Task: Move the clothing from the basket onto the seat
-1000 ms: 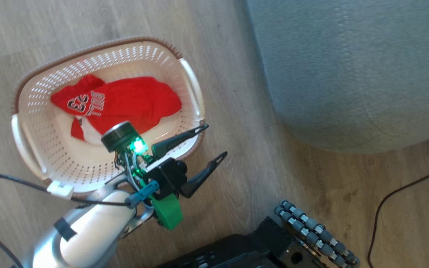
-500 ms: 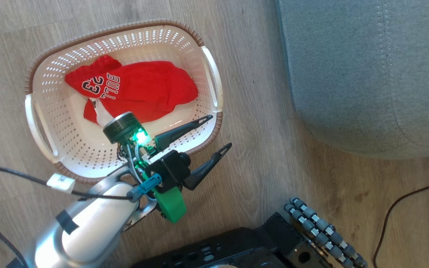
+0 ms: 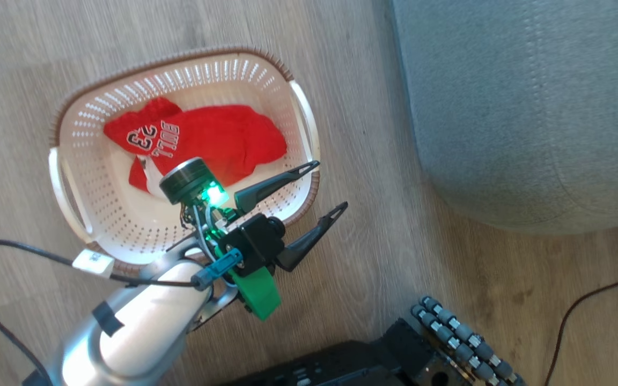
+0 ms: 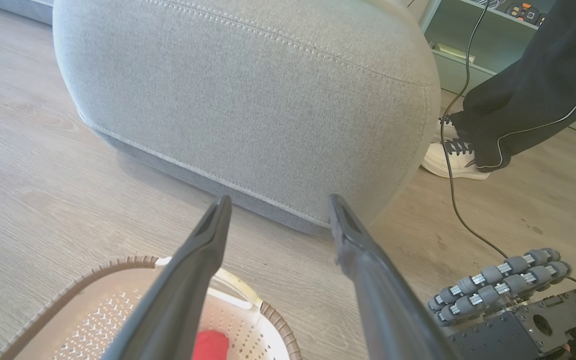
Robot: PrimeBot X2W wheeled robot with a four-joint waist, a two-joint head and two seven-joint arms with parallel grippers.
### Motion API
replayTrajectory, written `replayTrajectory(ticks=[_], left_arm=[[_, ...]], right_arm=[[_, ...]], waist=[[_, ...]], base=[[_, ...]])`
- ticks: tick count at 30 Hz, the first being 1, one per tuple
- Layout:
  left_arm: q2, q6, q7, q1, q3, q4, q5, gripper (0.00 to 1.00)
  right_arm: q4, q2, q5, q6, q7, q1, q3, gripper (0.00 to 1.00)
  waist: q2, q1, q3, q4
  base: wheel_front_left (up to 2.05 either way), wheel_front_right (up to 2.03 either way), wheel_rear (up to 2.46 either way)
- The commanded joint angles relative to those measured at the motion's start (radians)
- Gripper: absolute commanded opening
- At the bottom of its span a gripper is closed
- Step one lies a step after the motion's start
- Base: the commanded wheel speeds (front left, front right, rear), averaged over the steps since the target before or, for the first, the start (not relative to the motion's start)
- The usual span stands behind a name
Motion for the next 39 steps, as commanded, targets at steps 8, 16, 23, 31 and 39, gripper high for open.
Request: replayTrajectory(ticks=[8,16,23,31,39], left_arm=[[-0.055,-0.001,-0.005,0.040,0.030,-0.019,-0.014,1.00],[-0.121,-0.001,-0.005,0.117,0.071,-0.002,-0.039,1.00],[-0.166,-0.001,-0.005,0.182,0.139,0.003,-0.031,1.00],[-0.232,-0.001,-0.005,0.261,0.302,0.004,-0.017,1.00],[-0.276,-0.001,-0.005,0.317,0.478,-0.019,-0.001,1.00]], right_arm=[[-0.097,0.024,-0.075,0.000,-0.009,0.100,-0.033,1.00],[-0.142,0.075,-0.123,0.000,-0.009,0.209,-0.026,1.00],[-0.265,0.106,-0.092,0.000,-0.009,0.289,0.054,1.00],[-0.565,0.155,0.100,0.000,-0.009,0.463,0.240,1.00],[-0.904,0.126,0.317,0.000,-0.009,0.702,0.453,1.00]], waist=[[0.0000,0.0000,-0.154,-0.004],[0.0000,0.0000,-0.317,-0.009],[0.0000,0.0000,-0.431,0.001],[0.0000,0.0000,-0.531,0.031],[0.0000,0.0000,-0.599,0.090]], base=[[0.00,0.00,0.00],[0.00,0.00,0.00],[0.00,0.00,0.00],[0.00,0.00,0.00],[0.00,0.00,0.00]])
